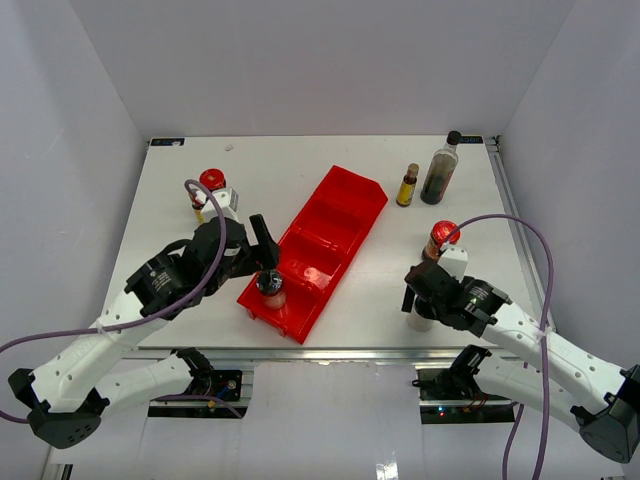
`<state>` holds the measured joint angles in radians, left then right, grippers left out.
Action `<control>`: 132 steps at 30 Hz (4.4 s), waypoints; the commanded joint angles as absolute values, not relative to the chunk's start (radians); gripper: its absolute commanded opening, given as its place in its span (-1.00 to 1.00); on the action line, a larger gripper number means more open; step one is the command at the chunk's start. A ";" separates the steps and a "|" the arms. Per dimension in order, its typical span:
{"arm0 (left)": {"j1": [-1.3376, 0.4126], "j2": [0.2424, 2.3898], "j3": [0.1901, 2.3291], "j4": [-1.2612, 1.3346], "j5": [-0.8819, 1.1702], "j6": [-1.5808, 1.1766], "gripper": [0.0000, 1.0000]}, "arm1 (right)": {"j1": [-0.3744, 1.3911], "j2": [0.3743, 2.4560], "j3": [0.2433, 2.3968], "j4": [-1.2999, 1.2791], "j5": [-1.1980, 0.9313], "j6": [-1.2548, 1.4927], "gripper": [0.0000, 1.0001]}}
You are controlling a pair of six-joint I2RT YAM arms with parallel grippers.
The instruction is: Organize the condiment bottles
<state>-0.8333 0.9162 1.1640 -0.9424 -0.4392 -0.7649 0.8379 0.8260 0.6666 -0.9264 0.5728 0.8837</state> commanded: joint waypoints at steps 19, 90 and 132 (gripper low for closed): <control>-0.795 0.980 1.222 -0.939 -0.548 -0.708 0.96 | 0.870 1.024 1.003 -0.786 0.422 0.506 -0.85; 0.043 1.299 1.292 -0.772 -0.057 -0.406 0.96 | 1.247 1.554 1.170 -0.195 0.281 0.256 0.58; 0.044 1.726 1.528 -0.724 -0.203 -0.330 0.54 | 1.255 0.927 1.096 -0.362 0.405 0.207 0.73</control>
<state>0.0376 1.7286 1.4743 -0.7509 -0.1688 -0.3469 1.2507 0.9533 1.0983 -0.3643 0.3542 0.2263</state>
